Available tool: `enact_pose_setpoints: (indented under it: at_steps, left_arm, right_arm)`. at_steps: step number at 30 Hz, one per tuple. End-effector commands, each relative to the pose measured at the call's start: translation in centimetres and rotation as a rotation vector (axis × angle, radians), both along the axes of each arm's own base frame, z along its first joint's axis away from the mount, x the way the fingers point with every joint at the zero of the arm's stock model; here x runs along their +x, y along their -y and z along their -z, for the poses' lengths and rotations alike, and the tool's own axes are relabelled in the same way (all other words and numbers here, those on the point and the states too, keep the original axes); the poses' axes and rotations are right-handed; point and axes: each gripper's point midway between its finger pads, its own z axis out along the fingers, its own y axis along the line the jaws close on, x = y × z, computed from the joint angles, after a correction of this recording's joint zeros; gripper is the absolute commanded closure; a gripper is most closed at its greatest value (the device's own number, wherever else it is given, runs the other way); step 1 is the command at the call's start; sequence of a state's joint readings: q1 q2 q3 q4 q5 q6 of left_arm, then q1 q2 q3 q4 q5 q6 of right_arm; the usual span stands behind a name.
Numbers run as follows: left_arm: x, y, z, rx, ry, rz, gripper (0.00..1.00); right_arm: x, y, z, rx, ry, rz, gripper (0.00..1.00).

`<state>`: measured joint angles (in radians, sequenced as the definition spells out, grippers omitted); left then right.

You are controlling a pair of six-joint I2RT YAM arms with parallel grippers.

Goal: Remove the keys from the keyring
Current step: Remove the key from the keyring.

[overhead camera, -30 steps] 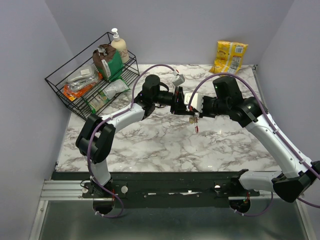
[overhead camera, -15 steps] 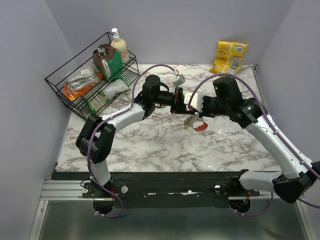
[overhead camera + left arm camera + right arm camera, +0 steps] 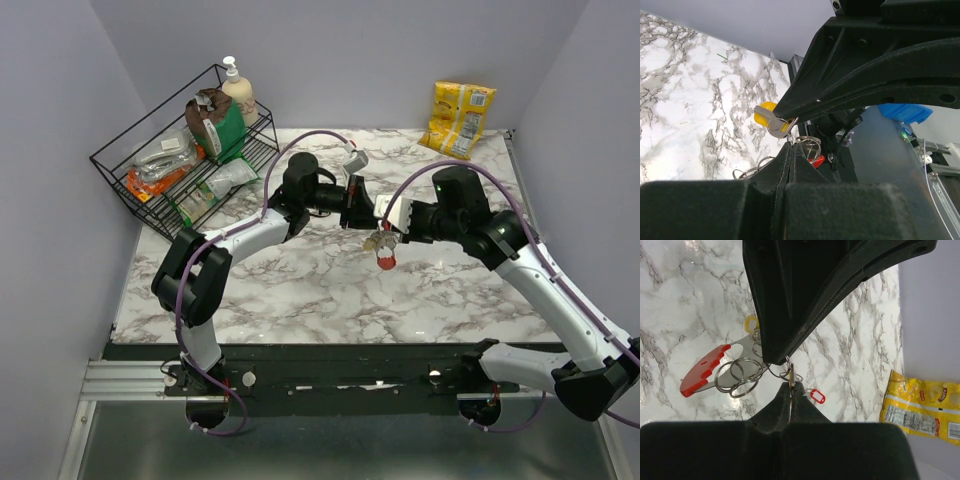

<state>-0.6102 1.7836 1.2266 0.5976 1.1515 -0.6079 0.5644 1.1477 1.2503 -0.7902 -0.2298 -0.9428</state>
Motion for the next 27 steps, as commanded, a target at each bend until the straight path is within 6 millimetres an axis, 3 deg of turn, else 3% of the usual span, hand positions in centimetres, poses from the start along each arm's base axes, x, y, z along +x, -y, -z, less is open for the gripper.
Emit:
enact_pose_setpoints:
  at_steps: [1,10,17,27]
  left_arm:
    - [0.9,-0.7,-2.2,-0.067,0.05,-0.05,1.0]
    - [1.1,-1.1,-2.7,-0.087,0.05,-0.064,1.0]
    - [2.1,-1.0,-2.1,-0.06,0.039,-0.123,1.0]
    - [3.7,-0.7,1.4,0.114,0.074,-0.227,1.0]
  right_arm:
    - [-1.1,1.3,1.4,-0.034,-0.049,0.023,0.99]
    - [-1.8,1.6,3.3,-0.057,-0.092,0.03,0.99]
    - [-2.8,1.7,1.7,-0.03,-0.09,0.011,0.99]
    - [-2.8,1.0,-0.2,0.021,-0.086,0.008,0.99]
